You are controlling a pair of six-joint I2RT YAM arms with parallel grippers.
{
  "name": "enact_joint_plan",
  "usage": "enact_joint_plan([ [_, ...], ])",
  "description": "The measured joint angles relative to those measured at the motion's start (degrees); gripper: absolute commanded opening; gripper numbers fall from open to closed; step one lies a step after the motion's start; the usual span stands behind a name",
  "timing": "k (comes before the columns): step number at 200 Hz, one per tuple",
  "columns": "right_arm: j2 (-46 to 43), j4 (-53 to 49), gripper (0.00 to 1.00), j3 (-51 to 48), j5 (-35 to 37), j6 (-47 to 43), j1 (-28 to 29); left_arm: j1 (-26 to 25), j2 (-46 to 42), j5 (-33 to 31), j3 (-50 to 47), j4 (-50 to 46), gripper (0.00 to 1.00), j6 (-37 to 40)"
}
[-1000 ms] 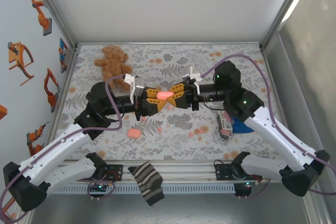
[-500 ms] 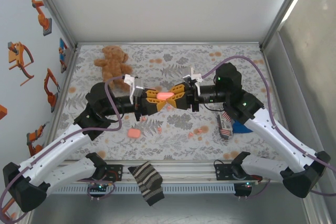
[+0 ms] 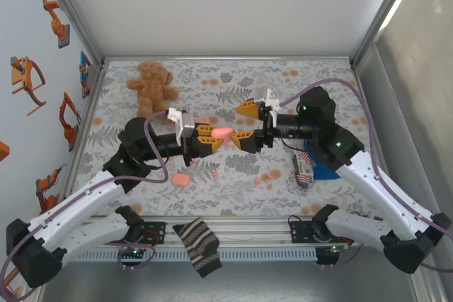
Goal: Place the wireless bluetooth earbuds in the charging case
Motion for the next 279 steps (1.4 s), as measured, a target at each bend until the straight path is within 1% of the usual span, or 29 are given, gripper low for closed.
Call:
enact_joint_plan([
  [15,-1.9,0.1,0.90,-1.2,0.9,-0.6,-0.1,0.4,0.8,-0.2,-1.8,2.6,0.00,1.5],
  [30,-3.6,0.3,0.91,-3.3,2.2,-1.1,-0.1,0.8,1.8,-0.5,-4.0,6.2,0.00,2.9],
  [61,-6.6,1.9,0.92,-10.2,4.4,-5.1,-0.1,1.6,4.3,-1.4,-8.4,13.3,0.00,5.7],
  [80,-7.8,1.8,0.92,-13.5,5.2,-8.0,-0.1,1.9,5.5,-1.2,-9.6,15.6,0.00,8.0],
  [104,-8.2,1.8,0.92,-15.2,6.4,-10.9,-0.1,1.9,5.8,-0.6,-10.5,17.6,0.00,10.2],
  [148,-7.5,3.6,0.91,-17.8,7.6,-13.4,-0.1,1.9,6.2,0.7,-10.7,18.6,0.00,11.4],
  [163,-6.1,5.0,0.90,-17.8,7.5,-13.5,-0.1,1.9,6.3,1.1,-10.7,18.7,0.00,11.4],
  [213,-0.9,7.8,0.90,-16.9,7.1,-13.5,-0.1,1.9,6.7,1.9,-10.7,18.9,0.00,11.3],
  [279,-0.5,10.5,0.90,-14.9,7.3,-13.9,-0.1,1.9,6.8,2.3,-10.7,18.9,0.00,11.4],
])
